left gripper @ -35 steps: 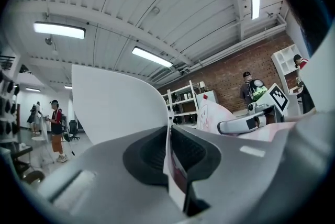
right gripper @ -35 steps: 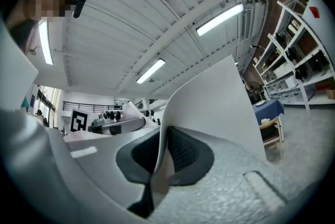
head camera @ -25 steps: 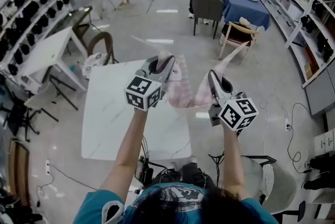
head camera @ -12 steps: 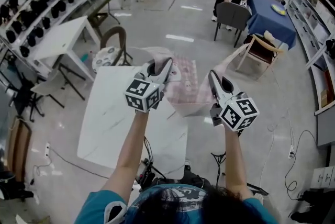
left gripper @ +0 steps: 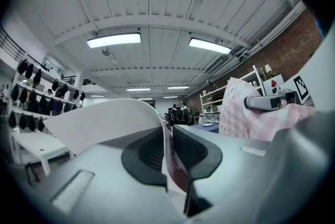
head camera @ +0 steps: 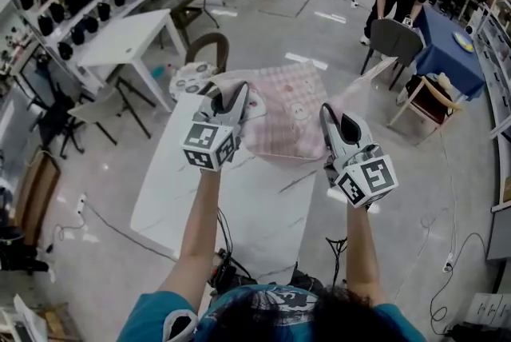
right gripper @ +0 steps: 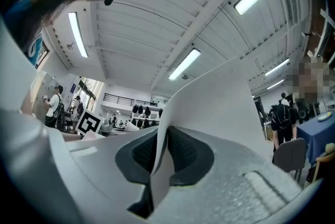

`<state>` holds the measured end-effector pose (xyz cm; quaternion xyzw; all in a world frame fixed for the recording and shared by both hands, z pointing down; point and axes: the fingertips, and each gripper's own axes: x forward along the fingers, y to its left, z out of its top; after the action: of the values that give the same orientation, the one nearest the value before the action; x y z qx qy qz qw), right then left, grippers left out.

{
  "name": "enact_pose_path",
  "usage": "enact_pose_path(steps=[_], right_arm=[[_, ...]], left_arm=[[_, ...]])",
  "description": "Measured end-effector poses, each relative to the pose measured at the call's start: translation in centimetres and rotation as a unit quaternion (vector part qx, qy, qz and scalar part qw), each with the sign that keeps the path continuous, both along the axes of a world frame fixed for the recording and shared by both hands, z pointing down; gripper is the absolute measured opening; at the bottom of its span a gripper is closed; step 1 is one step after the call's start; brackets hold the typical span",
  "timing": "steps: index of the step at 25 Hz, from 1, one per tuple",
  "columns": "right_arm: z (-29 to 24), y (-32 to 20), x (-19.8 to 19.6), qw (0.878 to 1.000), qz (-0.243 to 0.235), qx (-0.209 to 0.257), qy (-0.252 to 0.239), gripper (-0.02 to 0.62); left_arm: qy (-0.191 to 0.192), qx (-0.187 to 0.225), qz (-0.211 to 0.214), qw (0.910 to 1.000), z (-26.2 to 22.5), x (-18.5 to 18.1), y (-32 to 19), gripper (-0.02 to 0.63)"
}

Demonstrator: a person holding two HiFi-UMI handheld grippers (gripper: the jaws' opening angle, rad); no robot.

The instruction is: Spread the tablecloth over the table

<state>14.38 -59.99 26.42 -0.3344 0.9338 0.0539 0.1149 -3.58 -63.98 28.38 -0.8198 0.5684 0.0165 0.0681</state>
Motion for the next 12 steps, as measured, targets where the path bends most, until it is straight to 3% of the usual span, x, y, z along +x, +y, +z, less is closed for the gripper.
enact_pose_path(steps=[3, 8, 12], right_arm=[[-0.9, 0.5, -4.3, 1.0, -0.014, 0.022, 0.009, 0.015], [-0.7, 2.2, -12.1, 0.998, -0.036, 0.046, 0.033, 0.015], [2.0, 2.3, -17.2, 0.997, -0.053, 0.02, 0.056, 0.021]], left_arm=[[0.005, 0.006, -0.036, 0.9993, -0.3, -5.7, 0.5, 0.054], [-0.019, -0.016, -0.107, 0.994, 2.0, -16.2, 2.1, 0.055], [0.012, -0.031, -0.181, 0.983, 4.7, -25.0, 4.8, 0.051]])
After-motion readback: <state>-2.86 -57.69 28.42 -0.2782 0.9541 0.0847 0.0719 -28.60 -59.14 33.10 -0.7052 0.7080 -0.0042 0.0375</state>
